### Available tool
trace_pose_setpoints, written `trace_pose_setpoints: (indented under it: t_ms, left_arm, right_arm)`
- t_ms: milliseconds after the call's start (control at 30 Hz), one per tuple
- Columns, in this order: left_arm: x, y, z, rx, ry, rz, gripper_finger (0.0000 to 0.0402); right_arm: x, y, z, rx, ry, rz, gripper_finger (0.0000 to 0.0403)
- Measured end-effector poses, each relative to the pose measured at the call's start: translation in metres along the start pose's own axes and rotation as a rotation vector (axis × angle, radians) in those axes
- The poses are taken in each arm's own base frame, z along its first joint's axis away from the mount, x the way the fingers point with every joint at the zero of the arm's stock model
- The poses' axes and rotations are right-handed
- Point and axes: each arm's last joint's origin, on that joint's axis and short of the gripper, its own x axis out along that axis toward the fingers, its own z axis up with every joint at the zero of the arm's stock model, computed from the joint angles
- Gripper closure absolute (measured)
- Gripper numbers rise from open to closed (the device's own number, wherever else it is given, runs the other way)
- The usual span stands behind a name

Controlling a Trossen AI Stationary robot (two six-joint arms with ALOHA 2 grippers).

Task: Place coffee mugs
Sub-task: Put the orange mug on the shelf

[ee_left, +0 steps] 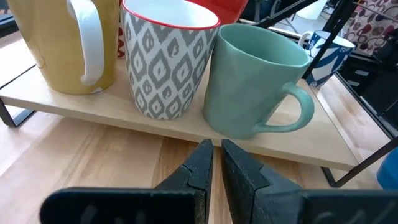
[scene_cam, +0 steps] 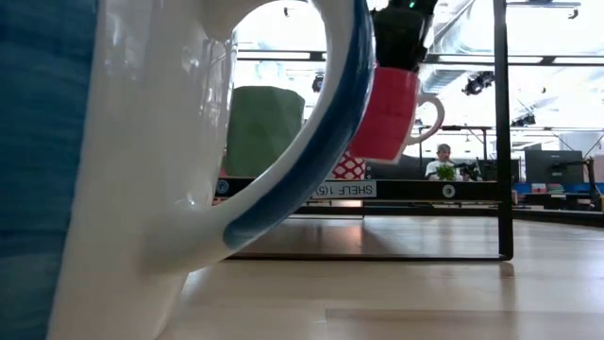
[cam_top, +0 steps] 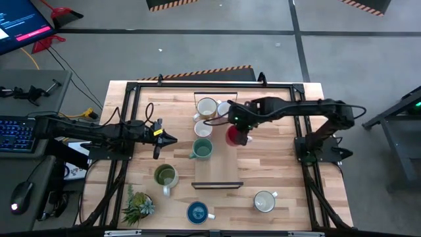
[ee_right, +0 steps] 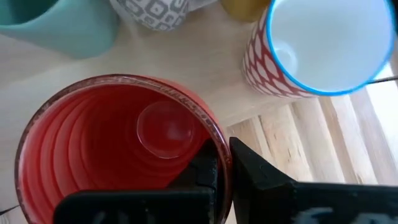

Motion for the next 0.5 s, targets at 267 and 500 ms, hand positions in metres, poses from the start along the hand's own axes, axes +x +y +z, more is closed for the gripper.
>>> trace_pose_setpoints:
  t_ms: [267, 500]
  left_arm:
    - [0.000, 0.000, 0.000, 0.000, -0.001, 0.000, 0.0378]
    - [0.000, 0.000, 0.000, 0.001, -0.003, -0.001, 0.0378]
  right_arm:
    - [0.025, -0.008, 0.012, -0.046, 0.012, 0.040, 0.0403]
    - [0.030, -0.021, 0.018, -0.030, -0.011, 0.054, 0.0403]
